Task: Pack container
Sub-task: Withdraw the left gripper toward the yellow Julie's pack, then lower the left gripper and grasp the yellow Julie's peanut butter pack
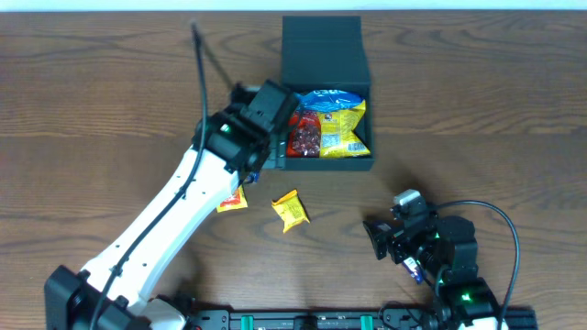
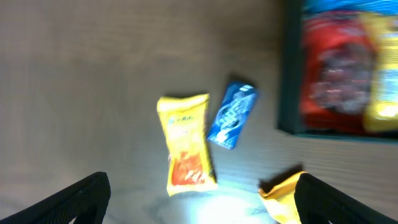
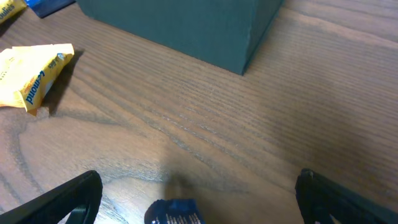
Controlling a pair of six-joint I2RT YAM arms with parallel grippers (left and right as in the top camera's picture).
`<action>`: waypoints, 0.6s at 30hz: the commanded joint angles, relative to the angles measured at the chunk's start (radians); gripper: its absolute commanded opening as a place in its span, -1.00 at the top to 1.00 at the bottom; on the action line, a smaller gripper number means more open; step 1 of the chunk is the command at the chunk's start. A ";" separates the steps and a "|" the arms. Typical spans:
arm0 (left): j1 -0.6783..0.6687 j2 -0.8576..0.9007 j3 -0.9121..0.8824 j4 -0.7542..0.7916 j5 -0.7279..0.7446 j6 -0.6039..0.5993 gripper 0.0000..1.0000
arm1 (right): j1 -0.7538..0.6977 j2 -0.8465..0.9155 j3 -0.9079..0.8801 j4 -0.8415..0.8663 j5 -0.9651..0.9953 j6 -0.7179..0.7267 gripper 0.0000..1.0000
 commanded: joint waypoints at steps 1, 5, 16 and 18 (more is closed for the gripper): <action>0.042 -0.061 -0.081 0.000 -0.036 -0.250 -0.91 | -0.007 -0.002 -0.004 -0.001 0.000 -0.011 -0.98; 0.090 -0.101 -0.186 0.002 0.002 -0.290 -0.91 | -0.007 -0.002 -0.004 -0.001 0.000 -0.011 -0.99; 0.131 -0.108 -0.378 0.207 0.146 -0.217 -0.91 | -0.007 -0.002 -0.004 -0.001 0.000 -0.011 -0.98; 0.140 -0.108 -0.423 0.260 0.146 -0.198 -0.91 | -0.007 -0.002 -0.004 -0.001 0.000 -0.011 -0.98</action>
